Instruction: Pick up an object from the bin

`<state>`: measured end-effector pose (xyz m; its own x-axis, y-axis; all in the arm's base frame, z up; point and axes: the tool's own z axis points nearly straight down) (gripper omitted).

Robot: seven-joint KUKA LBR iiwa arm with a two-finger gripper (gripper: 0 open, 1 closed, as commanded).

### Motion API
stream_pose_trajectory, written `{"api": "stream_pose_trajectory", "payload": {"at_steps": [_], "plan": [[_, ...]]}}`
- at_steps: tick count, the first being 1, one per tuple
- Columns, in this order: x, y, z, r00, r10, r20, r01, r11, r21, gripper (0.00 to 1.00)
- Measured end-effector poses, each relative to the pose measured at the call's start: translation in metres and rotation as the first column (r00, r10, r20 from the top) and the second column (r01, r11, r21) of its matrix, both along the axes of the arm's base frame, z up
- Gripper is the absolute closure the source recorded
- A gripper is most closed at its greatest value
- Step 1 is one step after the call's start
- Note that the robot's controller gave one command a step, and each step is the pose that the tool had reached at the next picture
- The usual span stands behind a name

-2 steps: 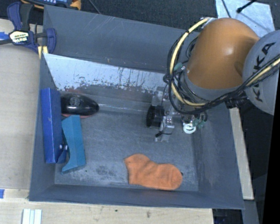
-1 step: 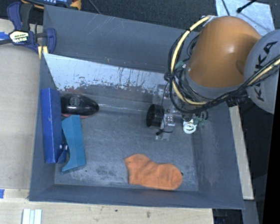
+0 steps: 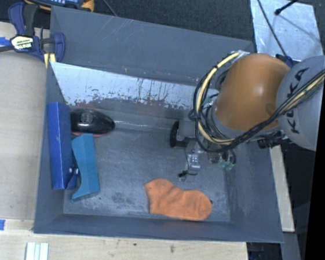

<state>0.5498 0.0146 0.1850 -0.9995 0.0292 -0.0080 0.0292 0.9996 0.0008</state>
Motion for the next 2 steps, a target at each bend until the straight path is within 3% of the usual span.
{"api": "stream_pose_trajectory", "payload": {"at_steps": [1, 2], "plan": [[-0.025, -0.005, -0.031, 1.0, -0.008, -0.012, 0.008, 1.0, -0.001, 0.0], [-0.034, -0.008, -0.052, 1.0, -0.007, -0.004, 0.007, 1.0, -0.001, 0.0]]}}
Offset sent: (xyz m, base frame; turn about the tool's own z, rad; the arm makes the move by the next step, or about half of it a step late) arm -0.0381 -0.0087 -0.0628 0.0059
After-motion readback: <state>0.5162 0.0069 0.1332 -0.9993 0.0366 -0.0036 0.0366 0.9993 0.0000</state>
